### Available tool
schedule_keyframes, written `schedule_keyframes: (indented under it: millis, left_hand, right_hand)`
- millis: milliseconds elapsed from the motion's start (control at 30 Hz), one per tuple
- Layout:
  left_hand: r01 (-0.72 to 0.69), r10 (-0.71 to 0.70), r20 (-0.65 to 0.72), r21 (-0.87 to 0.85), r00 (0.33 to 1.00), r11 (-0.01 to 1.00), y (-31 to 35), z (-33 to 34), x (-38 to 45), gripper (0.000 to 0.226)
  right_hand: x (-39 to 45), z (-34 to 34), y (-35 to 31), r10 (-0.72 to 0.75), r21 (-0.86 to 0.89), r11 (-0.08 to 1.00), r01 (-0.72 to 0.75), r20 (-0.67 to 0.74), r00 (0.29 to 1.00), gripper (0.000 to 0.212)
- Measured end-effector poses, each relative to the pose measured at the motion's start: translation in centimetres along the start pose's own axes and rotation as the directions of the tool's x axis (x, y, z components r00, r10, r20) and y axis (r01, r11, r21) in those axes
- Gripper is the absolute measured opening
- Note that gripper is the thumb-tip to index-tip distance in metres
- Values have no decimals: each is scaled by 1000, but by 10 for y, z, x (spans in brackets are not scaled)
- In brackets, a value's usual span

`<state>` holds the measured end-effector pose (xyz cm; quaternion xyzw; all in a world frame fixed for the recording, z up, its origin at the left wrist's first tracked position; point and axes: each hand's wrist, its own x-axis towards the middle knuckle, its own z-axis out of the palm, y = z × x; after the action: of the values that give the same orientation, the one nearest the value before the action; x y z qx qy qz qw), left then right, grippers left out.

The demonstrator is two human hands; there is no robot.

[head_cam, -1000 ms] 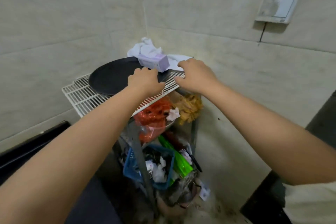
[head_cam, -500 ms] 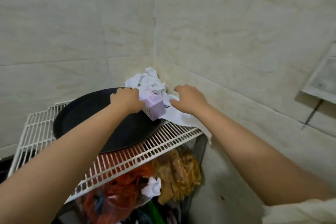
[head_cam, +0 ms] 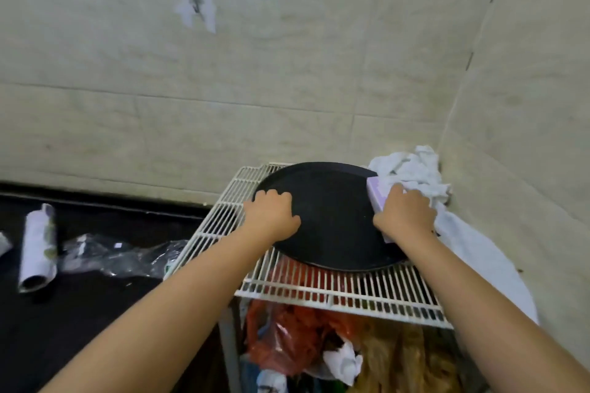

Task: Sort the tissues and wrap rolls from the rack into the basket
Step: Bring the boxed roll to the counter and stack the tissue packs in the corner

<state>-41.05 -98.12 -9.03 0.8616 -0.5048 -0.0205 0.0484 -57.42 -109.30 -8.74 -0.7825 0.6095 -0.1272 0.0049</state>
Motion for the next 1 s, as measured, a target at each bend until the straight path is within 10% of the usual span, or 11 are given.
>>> schedule_keyframes:
  millis: [400,1000]
  left_hand:
    - [483,-484,-86,-25,871,875,-206,-1,-110,39]
    - [761,-760,53,0,648,648,-590,28,-261,35]
  right_hand:
    - [-120,-23,-208,-556,326,746,581,-174,812,61]
    - [-355,149,-528,-725,475,655,588,178,665,44]
